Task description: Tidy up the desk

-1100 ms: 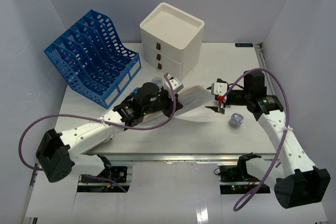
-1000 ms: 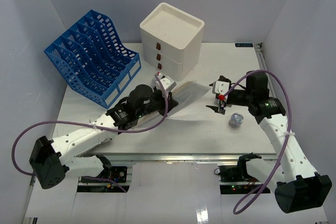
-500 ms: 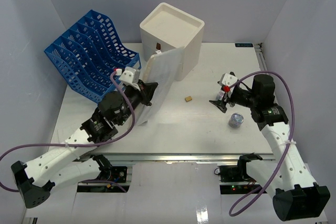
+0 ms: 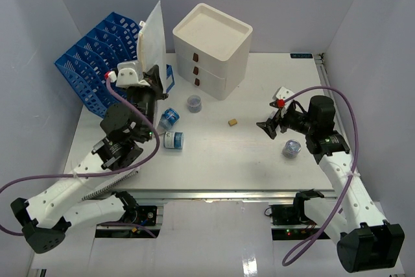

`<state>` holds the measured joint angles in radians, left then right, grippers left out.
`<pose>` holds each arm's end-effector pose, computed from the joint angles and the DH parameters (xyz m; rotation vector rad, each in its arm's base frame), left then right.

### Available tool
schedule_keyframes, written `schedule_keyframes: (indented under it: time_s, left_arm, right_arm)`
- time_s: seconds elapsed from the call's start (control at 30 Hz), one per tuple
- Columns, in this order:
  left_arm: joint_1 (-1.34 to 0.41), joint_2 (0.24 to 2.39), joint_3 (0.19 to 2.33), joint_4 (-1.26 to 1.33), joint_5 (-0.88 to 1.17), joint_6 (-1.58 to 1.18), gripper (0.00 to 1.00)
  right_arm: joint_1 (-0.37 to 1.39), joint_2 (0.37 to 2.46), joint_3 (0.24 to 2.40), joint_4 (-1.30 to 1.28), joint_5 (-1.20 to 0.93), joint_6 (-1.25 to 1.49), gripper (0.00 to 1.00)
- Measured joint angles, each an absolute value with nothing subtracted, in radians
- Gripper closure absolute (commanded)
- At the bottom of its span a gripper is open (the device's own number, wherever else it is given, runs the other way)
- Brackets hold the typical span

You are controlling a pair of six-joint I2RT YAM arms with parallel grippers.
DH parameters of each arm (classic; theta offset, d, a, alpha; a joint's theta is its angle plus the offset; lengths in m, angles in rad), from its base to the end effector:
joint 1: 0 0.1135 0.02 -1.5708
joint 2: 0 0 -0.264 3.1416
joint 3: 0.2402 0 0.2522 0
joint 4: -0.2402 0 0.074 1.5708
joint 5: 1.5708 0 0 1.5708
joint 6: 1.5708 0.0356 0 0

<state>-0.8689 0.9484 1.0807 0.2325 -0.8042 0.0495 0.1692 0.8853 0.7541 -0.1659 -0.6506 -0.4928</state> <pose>0.1443 -0.1310 0.4550 -0.1243 1.3179 -0.2122 0.1949 0.0552 0.3153 -0.9916 1.5286 0.3778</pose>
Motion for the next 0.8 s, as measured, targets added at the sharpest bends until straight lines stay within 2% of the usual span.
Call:
schedule_keyframes:
  time_s: [0.27, 0.6, 0.8]
  left_arm:
    - [-0.791, 1.112, 1.092, 0.541, -0.960, 0.333, 1.00]
    - [-0.650, 1.402, 1.241, 0.879, -1.087, 0.538, 1.00]
    - [-0.619, 1.472, 1.259, 0.968, -1.098, 0.598, 1.00]
  right_arm:
    - [0.169, 0.844, 0.687, -0.103, -0.674, -0.473, 0.10]
    - [0.169, 0.847, 0.629, -0.052, -0.688, -0.437, 0.10]
    - [0.169, 0.865, 0.615, -0.020, -0.688, -0.427, 0.10]
